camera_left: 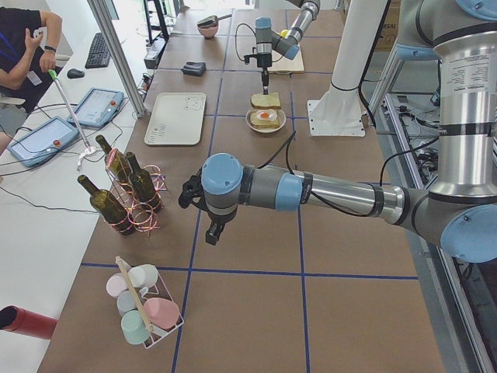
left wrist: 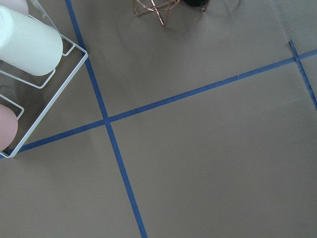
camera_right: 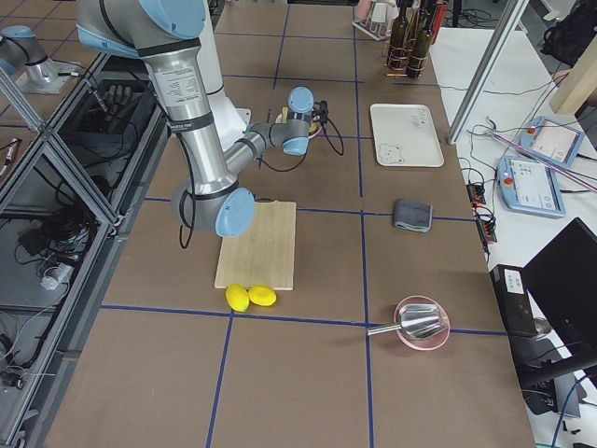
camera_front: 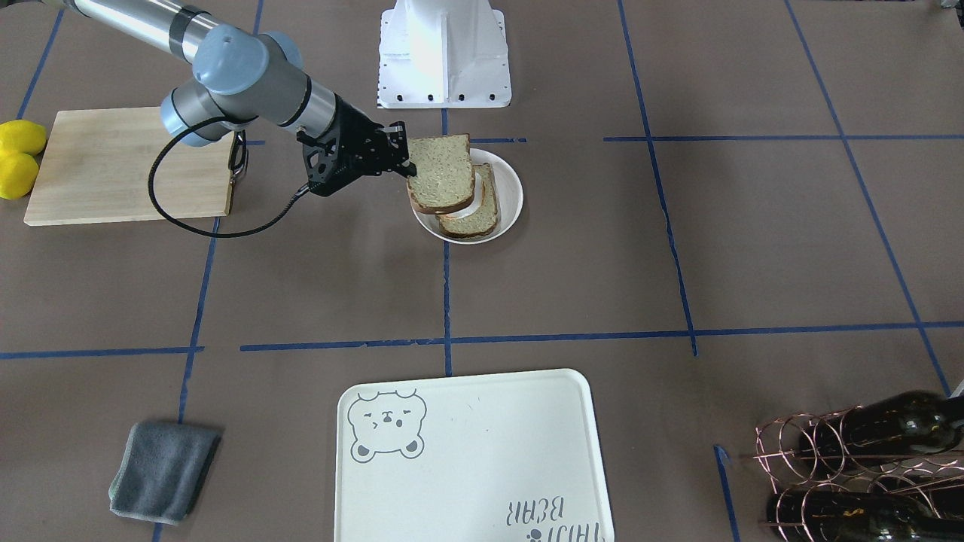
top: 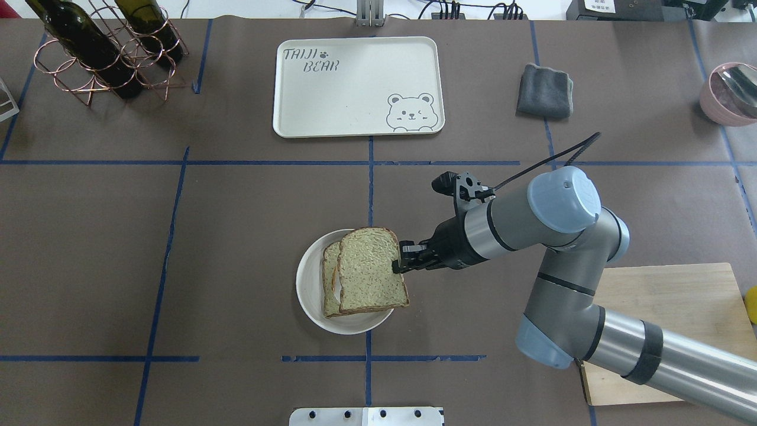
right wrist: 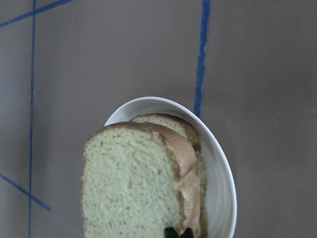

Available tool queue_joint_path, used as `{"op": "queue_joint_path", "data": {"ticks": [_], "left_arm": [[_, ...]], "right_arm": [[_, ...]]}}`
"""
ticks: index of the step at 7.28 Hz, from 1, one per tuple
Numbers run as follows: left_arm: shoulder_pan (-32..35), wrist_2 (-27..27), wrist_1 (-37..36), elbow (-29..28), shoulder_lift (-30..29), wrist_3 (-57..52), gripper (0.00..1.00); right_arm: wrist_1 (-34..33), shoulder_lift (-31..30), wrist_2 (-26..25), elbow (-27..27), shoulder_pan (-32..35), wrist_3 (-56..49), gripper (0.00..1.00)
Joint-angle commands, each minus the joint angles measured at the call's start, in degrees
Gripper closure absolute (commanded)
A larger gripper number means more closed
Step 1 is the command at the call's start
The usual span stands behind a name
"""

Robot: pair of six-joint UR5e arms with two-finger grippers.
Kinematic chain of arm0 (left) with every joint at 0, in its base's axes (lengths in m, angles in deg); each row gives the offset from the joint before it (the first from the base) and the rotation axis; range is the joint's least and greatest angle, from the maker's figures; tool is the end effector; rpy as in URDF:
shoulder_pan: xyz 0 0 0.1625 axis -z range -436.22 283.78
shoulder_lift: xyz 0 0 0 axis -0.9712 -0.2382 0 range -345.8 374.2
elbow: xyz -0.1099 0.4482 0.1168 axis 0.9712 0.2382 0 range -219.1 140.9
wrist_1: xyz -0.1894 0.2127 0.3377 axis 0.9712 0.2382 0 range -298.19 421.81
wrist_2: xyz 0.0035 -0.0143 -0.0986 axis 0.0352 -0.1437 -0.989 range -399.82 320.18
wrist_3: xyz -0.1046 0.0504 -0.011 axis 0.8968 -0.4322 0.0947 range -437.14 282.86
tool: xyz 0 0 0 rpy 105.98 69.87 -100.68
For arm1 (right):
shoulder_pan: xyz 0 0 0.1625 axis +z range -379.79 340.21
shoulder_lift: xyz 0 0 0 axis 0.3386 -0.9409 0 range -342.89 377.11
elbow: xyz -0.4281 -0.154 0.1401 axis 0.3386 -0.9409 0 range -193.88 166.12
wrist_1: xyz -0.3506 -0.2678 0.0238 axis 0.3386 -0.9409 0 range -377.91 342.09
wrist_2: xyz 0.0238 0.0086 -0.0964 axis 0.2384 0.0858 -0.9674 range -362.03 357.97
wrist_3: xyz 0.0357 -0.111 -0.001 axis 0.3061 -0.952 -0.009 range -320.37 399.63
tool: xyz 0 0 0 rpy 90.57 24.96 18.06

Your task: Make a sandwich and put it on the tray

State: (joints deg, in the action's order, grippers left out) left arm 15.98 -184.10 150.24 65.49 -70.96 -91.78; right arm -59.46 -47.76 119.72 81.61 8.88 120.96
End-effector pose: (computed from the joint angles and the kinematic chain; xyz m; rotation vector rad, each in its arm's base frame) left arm -0.0571 -0.4814 0.6187 0.2698 0.9190 0.2679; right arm -0.5629 -0.3897 0.3000 -0.0084 -1.4095 -0.0928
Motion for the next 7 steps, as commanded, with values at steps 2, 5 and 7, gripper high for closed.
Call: {"op": "queue_joint_path", "data": {"ticks": [2, 5, 7], "left_arm": [[0.0, 0.0, 0.1, 0.2, 0.0, 0.0, 0.0], [-0.2, -0.1, 0.1, 0.5, -0.1, 0.1, 0.0], [-2.4, -2.7, 1.6, 0.4, -0.5, 4.7, 0.0]], "right_arm": [[-1.3, 3.9, -0.5, -5.4, -1.0, -0.2, 1.0], [-1.3, 3.8, -0.7, -6.2, -2.4, 0.5, 1.0], [-1.3, 3.9, -0.7, -6.1, -2.4, 0.6, 0.01]]}}
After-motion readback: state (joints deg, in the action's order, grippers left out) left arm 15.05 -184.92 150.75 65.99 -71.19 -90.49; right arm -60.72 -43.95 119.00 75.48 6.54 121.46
